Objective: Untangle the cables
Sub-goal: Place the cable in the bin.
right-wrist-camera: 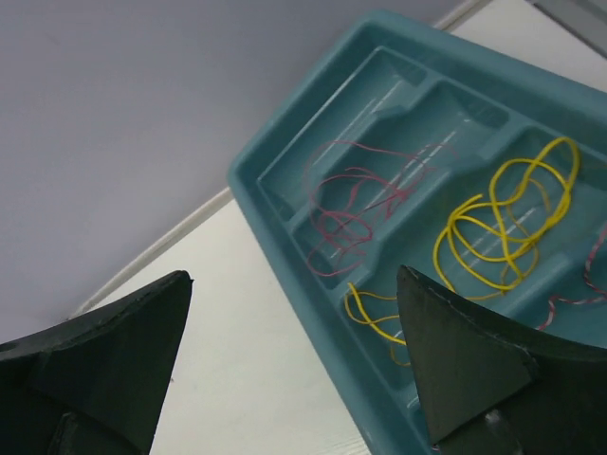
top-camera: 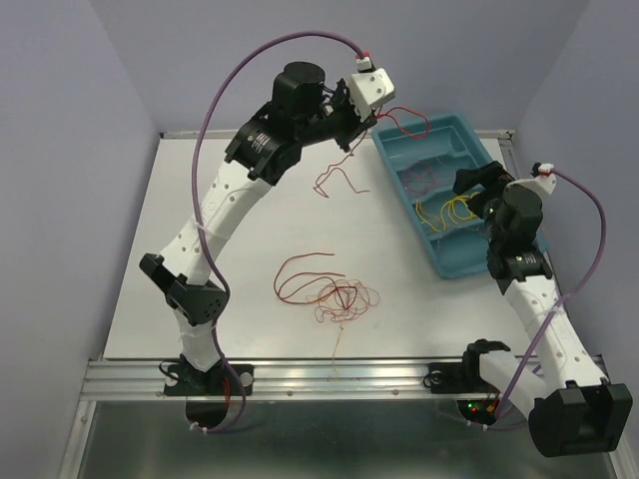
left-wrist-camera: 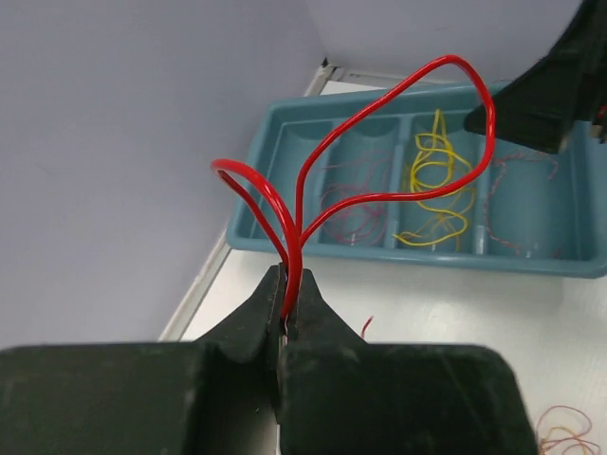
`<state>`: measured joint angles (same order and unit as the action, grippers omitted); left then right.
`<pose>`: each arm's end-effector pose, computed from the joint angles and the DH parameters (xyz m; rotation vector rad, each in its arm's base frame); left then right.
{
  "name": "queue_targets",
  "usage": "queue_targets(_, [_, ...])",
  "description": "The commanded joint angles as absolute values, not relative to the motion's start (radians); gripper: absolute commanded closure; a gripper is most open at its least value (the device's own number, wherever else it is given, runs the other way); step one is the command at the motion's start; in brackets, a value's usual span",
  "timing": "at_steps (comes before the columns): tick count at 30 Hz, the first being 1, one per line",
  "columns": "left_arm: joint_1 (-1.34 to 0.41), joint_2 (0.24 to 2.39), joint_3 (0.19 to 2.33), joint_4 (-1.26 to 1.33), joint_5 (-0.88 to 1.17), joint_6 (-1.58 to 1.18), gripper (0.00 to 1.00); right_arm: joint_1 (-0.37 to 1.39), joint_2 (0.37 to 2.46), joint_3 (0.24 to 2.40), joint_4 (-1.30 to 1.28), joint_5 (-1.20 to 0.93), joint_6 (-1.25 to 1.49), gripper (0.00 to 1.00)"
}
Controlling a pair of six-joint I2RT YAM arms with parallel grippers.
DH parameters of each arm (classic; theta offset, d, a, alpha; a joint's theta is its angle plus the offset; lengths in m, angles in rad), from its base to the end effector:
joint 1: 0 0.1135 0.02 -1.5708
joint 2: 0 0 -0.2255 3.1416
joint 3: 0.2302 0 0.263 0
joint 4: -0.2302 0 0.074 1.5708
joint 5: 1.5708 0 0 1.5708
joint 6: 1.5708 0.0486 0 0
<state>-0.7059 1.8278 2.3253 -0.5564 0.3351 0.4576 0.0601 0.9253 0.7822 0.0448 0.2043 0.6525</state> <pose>0.2890 -0.2674 0.4995 1.1100 1.2160 -0.4627 0.2675 0.0062 0.3046 0.6370 1.5548 0.3681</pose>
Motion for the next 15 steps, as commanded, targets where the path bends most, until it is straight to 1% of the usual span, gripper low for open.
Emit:
queue_targets(1, [-0.706,1.677,2.215,-0.281,0.5,0.373,1.0,0.063,0.908,0.778,0.003,0.444,0.692,0.06])
queue_targets(5, [-0.716,1.657,2.18,-0.152,0.541,0.273,1.0,0.061,0.87,0.781,-0.046,0.572,0.69,0.06])
queue_targets(10, [-0.729,1.703,2.27,-0.111,0.59,0.203,1.0,0.061,0.824,0.793,-0.094,0.721,0.677,0.06])
queue_targets(15, [-0.733,1.718,2.249,-0.005,0.649,0.06,1.0,0.063,0.795,0.821,-0.13,0.778,0.649,0.06])
